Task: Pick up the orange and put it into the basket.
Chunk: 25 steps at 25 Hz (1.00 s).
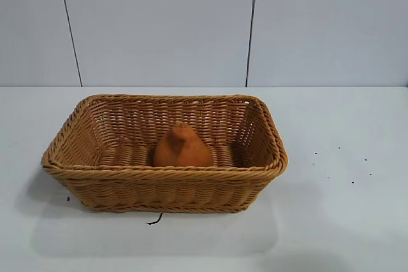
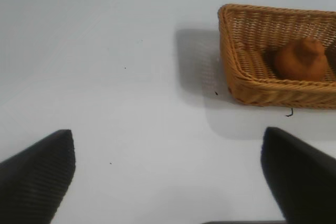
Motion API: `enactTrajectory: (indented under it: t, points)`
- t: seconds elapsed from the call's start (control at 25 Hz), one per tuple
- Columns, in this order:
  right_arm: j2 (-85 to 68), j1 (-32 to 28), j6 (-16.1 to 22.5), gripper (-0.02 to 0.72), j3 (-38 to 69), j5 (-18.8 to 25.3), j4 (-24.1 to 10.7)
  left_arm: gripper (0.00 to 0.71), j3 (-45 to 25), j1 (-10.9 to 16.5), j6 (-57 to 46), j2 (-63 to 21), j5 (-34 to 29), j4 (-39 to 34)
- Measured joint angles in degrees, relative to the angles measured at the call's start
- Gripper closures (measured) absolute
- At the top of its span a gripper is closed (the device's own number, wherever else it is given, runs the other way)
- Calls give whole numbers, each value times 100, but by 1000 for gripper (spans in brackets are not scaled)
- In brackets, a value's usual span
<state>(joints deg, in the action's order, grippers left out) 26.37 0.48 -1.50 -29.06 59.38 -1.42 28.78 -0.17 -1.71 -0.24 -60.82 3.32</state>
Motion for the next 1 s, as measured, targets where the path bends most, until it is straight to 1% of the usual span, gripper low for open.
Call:
enactTrajectory:
  t: [0.16, 0.52, 1.0]
  points:
    - [-951, 0, -3, 8, 21, -88, 27, 18, 0, 0, 0, 0, 0, 0]
    - [-2575, 0, -3, 8, 21, -100, 28, 18, 0, 0, 0, 0, 0, 0]
    - [-2659, 20, -3, 8, 21, -100, 28, 18, 0, 0, 0, 0, 0, 0]
